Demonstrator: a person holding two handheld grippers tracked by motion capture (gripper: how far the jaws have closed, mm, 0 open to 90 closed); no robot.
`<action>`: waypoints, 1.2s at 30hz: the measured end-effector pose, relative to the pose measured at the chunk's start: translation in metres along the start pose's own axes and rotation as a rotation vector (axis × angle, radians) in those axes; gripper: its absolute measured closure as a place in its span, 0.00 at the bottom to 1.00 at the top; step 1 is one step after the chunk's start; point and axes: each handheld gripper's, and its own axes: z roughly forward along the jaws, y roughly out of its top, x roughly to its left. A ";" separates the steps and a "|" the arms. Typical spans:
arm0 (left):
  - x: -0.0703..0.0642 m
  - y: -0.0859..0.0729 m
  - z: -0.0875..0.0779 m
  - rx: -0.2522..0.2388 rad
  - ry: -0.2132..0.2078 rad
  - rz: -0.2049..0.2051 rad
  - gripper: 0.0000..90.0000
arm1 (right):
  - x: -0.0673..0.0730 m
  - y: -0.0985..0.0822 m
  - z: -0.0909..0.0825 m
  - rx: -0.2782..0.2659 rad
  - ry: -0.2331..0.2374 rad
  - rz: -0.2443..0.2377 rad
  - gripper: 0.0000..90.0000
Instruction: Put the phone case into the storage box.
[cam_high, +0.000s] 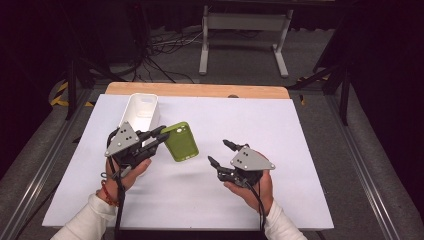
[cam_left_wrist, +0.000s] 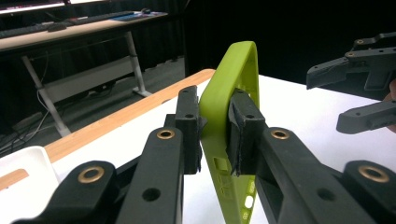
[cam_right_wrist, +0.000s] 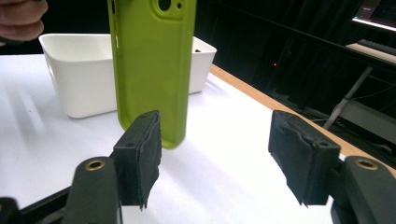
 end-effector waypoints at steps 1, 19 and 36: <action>0.000 0.000 -0.001 -0.002 0.001 0.003 0.85 | -0.001 -0.001 -0.001 0.005 0.006 0.000 0.37; 0.007 0.006 -0.017 -0.020 -0.011 0.035 0.85 | -0.012 -0.043 -0.031 0.068 -0.054 0.018 0.22; 0.015 0.012 -0.028 -0.031 -0.003 0.052 0.85 | -0.009 -0.057 -0.039 0.066 -0.054 0.024 0.20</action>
